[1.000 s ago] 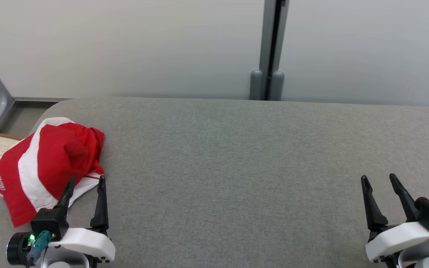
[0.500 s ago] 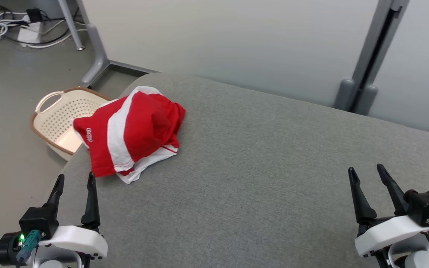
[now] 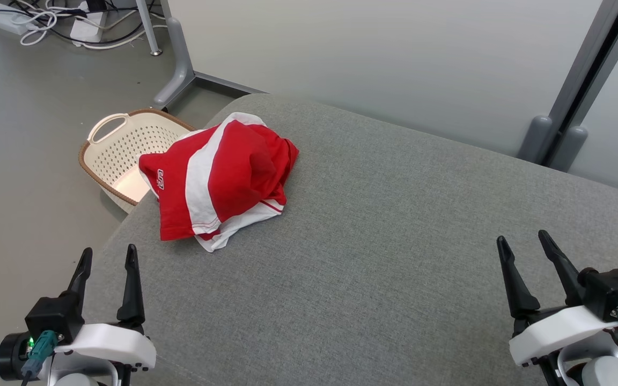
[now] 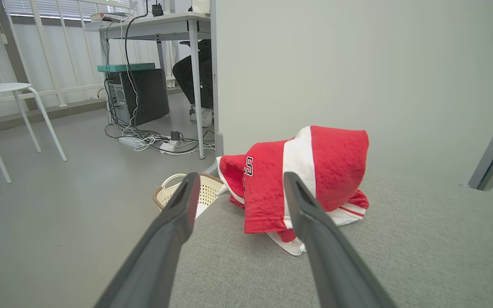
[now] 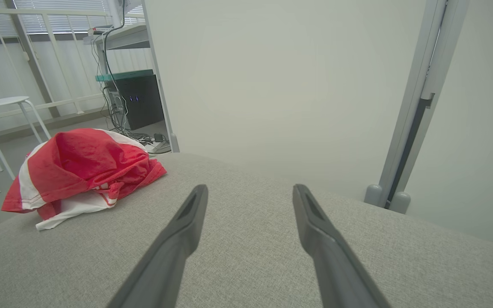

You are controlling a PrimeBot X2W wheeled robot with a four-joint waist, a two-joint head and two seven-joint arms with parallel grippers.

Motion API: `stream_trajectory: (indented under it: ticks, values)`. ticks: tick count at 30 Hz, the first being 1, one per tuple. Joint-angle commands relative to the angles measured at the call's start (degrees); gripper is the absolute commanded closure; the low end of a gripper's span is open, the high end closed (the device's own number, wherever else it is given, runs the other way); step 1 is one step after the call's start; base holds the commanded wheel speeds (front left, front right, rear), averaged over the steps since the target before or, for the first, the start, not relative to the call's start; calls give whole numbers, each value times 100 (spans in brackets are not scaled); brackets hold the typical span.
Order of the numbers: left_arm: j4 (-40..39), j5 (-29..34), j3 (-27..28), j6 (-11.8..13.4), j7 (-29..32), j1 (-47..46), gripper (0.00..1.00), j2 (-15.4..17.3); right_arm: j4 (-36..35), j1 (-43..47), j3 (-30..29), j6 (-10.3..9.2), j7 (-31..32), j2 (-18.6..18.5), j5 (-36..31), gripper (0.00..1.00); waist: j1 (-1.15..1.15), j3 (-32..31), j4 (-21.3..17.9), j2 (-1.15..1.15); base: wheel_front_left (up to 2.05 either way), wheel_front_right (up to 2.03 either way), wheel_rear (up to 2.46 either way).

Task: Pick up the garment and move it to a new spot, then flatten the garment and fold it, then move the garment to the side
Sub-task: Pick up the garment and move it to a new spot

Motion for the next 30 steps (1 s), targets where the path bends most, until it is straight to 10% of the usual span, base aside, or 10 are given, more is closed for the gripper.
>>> stream_trajectory:
  ticks: [1,15,30]
  values:
    - [-11,21,7,-29,-1,-60,0,15,16,-37,5,13,20,-39,6,0,0,0,-1,0,0,0,0]
    - [546,-126,-429,-142,-1,-1307,0,-47,-502,-462,-50,8,346,-317,-44,0,0,966,-481,0,0,0,0]
    - [3602,-699,-147,-100,1,-3240,0,138,-749,-846,-89,7,438,-677,134,0,0,1884,-1098,0,0,0,0]
